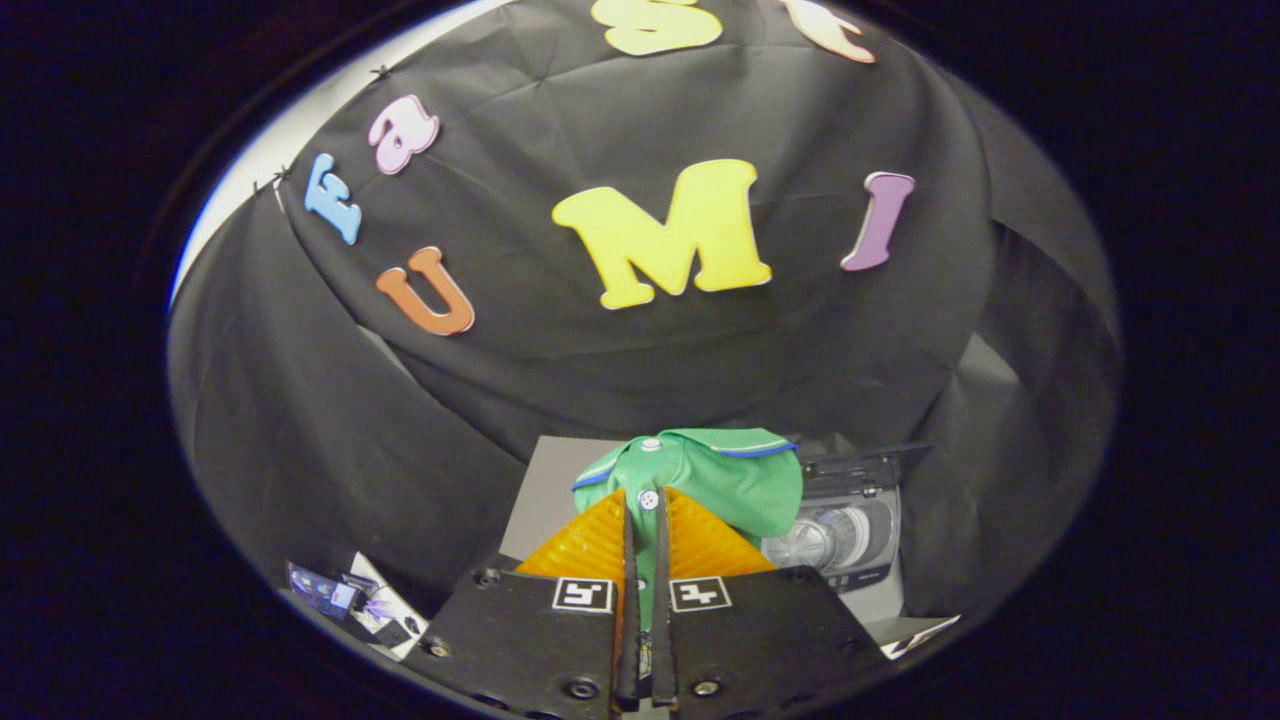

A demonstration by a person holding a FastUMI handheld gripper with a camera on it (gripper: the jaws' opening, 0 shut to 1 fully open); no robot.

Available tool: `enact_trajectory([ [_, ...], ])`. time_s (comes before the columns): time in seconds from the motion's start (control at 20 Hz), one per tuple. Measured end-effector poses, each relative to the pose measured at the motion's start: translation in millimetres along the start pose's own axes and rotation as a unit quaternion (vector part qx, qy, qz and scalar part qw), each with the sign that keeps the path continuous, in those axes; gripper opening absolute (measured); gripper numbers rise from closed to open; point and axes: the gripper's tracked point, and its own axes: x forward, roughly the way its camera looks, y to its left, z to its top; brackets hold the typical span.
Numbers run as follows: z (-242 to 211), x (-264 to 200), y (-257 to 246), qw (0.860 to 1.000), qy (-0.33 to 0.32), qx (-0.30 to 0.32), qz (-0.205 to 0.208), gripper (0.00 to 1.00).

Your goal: Put the clothes into the washing machine and then close the washing machine lid.

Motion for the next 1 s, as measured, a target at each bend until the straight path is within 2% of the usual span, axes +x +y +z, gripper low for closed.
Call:
enact_trajectory([
  [0.25,-13,-17,-52,0.998,-0.003,0.049,-0.032,0.08],
  [0.45,-25,-20,-87,0.997,0.002,0.058,-0.053,0.08],
  [0.75,-48,18,-139,0.996,0.033,0.063,-0.056,0.08],
  [1.0,-59,64,-174,0.995,0.071,0.052,-0.037,0.08],
])
